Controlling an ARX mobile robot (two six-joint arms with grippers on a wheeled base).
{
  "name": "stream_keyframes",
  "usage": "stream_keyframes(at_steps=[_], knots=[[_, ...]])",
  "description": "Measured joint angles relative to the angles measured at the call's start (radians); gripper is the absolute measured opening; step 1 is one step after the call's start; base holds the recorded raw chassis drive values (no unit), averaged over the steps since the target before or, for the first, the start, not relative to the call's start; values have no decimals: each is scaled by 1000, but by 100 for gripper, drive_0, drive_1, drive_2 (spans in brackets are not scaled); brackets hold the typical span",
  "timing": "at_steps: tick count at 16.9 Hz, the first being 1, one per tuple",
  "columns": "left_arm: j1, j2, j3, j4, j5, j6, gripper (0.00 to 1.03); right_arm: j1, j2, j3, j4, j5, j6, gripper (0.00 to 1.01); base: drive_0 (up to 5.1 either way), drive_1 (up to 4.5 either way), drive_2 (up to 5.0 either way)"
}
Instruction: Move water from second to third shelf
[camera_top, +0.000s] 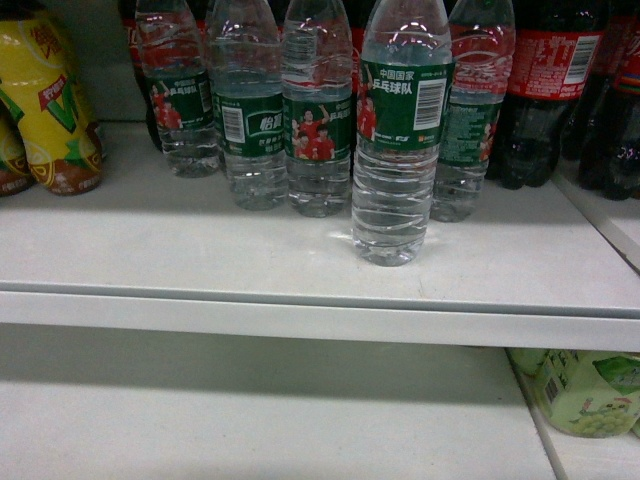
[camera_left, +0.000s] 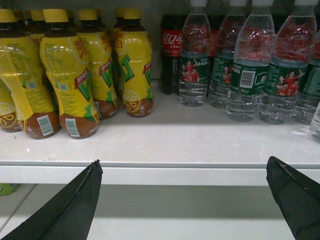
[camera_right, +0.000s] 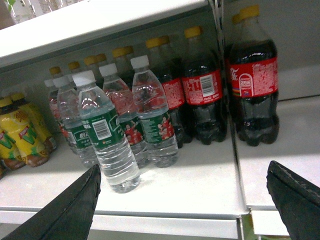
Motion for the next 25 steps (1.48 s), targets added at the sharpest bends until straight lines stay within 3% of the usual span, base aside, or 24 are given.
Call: stream_keyframes(at_steps=[1,4,6,8,10,14,20,25], knots=[[0,0,0,0,0,0,98,34,129,16,112,21,15,98,0,0,0],[0,0,0,0,0,0,98,138,527,203,413,65,8,98,0,0,0],[0,0,0,0,0,0,98,183,692,251,480,96,-12,98,0,0,0],[0,0,0,0,0,0,98,297,880,259,573,137,-64,98,0,0,0],[0,0,0,0,0,0,98,360,1009,273,633,173,-88,98,0,0,0],[0,0,0,0,0,0,98,421,1154,361,651,215,-89,98,0,0,0],[0,0,0,0,0,0,98,506,1295,472,646,212,-59,98,0,0,0],[0,0,0,0,0,0,98,536,1395,589,583,236,-53,98,0,0,0]])
